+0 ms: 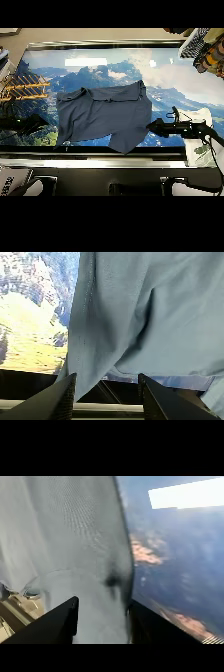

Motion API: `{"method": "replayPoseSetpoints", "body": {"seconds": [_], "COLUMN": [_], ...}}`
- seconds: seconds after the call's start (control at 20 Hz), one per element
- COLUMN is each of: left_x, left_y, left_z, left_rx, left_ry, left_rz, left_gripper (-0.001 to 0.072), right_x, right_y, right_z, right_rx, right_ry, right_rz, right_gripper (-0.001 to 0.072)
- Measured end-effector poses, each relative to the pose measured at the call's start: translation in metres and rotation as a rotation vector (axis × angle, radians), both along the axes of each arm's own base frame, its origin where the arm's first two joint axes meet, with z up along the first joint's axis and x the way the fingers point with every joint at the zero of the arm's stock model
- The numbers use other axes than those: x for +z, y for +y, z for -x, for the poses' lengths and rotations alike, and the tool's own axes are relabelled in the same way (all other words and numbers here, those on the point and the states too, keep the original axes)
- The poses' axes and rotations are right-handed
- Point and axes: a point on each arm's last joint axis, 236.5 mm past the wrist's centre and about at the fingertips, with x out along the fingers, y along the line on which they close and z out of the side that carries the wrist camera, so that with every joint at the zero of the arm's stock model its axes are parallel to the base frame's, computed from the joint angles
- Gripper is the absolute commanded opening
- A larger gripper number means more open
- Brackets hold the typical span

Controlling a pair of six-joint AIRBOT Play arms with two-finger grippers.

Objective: Fold the clothes and pants, and hang the long-sleeved shirts on hangers.

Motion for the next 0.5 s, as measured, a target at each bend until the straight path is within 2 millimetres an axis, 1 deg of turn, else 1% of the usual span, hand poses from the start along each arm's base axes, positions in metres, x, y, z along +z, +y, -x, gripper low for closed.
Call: {"method": "replayPoseSetpoints", "body": {"seconds": [0.1,0.2,0.3,0.5], "left_x": [-0.001,-0.008,-0.020,-0.048], "left_y": [0.002,0.007,0.013,0.007], "left_z": [0.002,0.014,0.028,0.055], "left_rx": [-0.005,-0.025,-0.053,-0.119], "left_ry": [0.009,0.051,0.096,0.163], "left_rz": [-0.011,-0.044,-0.078,-0.078], "left_gripper": [0.0446,0.0446,0.0446,0.0446], "right_x": [-0.008,-0.012,-0.013,-0.013], "right_y": [0.008,0.012,0.015,0.020], "right_z": [0.000,-0.001,-0.001,0.003], "right_rx": [0.023,0.031,0.031,0.049], "right_ry": [-0.001,-0.003,0.000,0.013], "right_rz": [0.027,0.044,0.046,0.039], "right_gripper": [0.0036,0.0032,0.0032,0.0032]}}
